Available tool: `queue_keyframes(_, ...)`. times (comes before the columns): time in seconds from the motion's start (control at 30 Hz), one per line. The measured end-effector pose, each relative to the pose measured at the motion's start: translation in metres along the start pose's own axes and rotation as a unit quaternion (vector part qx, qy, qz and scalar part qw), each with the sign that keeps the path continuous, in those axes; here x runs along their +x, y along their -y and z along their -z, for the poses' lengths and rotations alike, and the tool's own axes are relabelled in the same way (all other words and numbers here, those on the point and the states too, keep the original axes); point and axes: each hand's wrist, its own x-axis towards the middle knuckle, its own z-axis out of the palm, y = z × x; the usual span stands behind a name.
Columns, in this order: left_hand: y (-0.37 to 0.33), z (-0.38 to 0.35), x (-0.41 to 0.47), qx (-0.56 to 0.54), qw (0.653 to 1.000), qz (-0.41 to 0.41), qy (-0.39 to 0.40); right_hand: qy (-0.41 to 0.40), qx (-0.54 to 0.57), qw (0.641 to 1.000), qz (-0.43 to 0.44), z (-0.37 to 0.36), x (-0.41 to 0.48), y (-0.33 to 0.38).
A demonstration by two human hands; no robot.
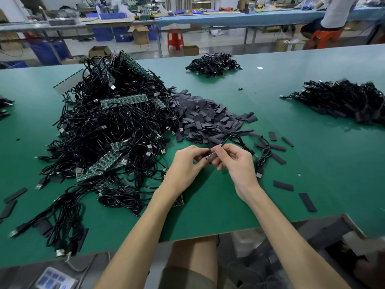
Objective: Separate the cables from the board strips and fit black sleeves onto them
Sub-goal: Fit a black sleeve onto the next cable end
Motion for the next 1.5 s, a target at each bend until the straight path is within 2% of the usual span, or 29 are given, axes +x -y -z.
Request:
queue_keyframes(0.07,-0.0001,0.0005,0.0003,-0.005,1.0,0.001,-0.006,-0.005,0.008,1.0,0.001,-0.0001,-0.0002,0.0008)
queue_keyframes(0.23,0.0037,0.0019,0.0013,-0.114,0.992,0.044,0.0,-0.01,0.025,1.0,-0.004,0.0005,0.0003,0.0013)
queue_keyframes(0.47,0.0089,-0.0005,0.0016,-0.169,0.979,0.11,-0.011,-0.047,0.056,0.997,0.01,-0.0002,0.0027,0.0007)
queue_keyframes(0.63,0.0088,0.0013,-0.0006,-0.23,0.964,0.127,-0.031,-0.055,0.062,0.996,0.011,-0.0002,0.0027,0.0005)
queue_keyframes(0.8,0.0082,0.0001,-0.0007,-0.238,0.961,0.141,-0.026,-0.049,0.065,0.997,0.01,-0.0001,0.0024,0.0002)
queue_keyframes(1.1,0.0013,0.0025,-0.0014,-0.244,0.964,0.102,-0.001,-0.042,0.006,0.999,0.031,0.0017,0.0031,-0.0033)
queue_keyframes(1.33,0.0035,0.0045,-0.0025,-0.173,0.982,0.071,0.011,-0.004,-0.065,0.997,0.05,-0.0009,-0.0007,-0.0018)
queue_keyframes(1.5,0.0009,0.0058,-0.0039,-0.183,0.98,0.073,0.008,0.002,-0.07,0.997,0.042,-0.0006,0.0,0.0008)
